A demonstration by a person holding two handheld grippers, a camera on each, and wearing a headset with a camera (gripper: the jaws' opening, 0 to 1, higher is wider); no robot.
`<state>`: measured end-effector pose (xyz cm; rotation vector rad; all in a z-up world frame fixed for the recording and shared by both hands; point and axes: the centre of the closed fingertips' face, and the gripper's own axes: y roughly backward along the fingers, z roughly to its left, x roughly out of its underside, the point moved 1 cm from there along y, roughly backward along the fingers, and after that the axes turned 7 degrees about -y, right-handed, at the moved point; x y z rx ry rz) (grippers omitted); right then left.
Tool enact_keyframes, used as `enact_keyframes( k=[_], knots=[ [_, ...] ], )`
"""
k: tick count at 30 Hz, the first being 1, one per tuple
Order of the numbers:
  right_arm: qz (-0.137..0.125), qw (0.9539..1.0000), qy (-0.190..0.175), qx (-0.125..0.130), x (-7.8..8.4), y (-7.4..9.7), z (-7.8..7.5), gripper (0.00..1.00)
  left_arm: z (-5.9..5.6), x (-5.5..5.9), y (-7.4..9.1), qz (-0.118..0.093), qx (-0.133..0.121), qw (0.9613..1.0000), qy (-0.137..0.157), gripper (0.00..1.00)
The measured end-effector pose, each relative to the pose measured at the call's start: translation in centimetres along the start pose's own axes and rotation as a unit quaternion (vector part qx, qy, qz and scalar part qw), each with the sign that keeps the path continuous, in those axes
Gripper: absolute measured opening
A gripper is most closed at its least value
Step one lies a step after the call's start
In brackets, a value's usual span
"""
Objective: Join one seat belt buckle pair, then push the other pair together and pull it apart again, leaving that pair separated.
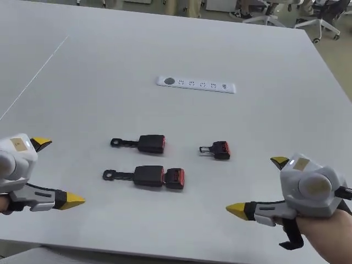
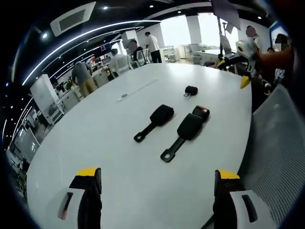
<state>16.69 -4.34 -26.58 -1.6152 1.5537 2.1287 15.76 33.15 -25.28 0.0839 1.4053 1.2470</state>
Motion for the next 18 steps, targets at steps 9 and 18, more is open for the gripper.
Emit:
enact_keyframes(
  k=[9,18],
  knots=[
    [-0.004,1.0000,-0.003,-0.005,-0.7,-0.3,0.6,1.00,0.2,0.8,0.4,0.003,-0.010,0.9999,0.008,1.00],
    [-0.003,0.9999,-0.012,-0.002,-0.8,-0.4,0.5,1.00,0.2,1.3,0.6,0.005,-0.014,0.9999,0.009,1.00]
  ],
)
